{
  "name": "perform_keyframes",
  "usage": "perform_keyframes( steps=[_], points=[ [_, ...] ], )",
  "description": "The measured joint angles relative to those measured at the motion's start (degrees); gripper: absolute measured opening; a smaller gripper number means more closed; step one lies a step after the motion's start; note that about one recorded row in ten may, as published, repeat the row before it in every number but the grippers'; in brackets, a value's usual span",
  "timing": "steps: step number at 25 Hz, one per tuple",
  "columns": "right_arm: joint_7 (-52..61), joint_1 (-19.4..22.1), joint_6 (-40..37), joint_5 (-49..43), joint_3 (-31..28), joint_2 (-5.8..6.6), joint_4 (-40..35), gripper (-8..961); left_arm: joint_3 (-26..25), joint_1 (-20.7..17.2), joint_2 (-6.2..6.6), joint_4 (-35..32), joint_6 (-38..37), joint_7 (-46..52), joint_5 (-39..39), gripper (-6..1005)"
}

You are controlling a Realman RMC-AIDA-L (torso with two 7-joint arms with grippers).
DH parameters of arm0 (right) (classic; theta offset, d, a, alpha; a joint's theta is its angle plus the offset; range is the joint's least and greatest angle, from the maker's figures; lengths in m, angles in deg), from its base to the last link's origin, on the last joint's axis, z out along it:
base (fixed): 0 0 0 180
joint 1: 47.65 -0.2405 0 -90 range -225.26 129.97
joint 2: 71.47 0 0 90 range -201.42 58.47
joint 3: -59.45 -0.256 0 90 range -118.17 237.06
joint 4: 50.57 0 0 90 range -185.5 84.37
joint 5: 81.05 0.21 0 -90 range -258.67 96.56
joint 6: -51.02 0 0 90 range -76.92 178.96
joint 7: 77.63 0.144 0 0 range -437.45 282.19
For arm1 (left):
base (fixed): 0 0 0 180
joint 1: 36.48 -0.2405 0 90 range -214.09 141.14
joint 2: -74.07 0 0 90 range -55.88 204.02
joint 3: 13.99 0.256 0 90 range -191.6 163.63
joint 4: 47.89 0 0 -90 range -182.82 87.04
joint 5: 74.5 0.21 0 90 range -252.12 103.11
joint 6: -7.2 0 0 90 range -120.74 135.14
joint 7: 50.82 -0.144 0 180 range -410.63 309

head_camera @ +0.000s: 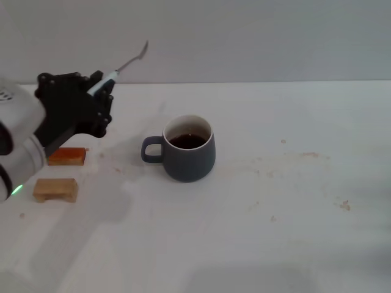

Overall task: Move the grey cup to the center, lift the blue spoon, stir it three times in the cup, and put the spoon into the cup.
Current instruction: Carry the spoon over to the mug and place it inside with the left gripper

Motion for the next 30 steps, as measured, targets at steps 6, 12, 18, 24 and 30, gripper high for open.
perform_keyframes(
  steps=[6, 12, 18, 24, 30],
  points=[
    [0.2, 2.19, -1.39, 0.15, -0.81, 0.11, -0.23, -1, 0.0, 1.96, -0.88, 1.52, 5.13, -3.12, -0.14, 138],
    [0.36, 3.15, -1.67, 0.19, -1.97, 0.12, -0.65, -1, -0.17, 4.25, -2.65, 3.4, 10.82, -7.55, -0.22, 138],
    [0.34, 2.92, -1.71, 0.19, -2.07, 0.12, -0.67, -1, -1.12, 6.39, -4.39, 3.99, 15.66, -10.48, -0.34, 139],
    [0.14, 2.81, -1.53, 0.19, -2.06, 0.12, -0.88, -1, -2.4, 8.19, -5.79, 5.77, 22.14, -13.44, -0.85, 139],
    [0.16, 2.71, -1.38, 0.19, -2.06, 0.13, -1.22, -1, -3.62, 8.82, -6.85, 7.88, 27.4, -16.05, -1.28, 139]
  ],
)
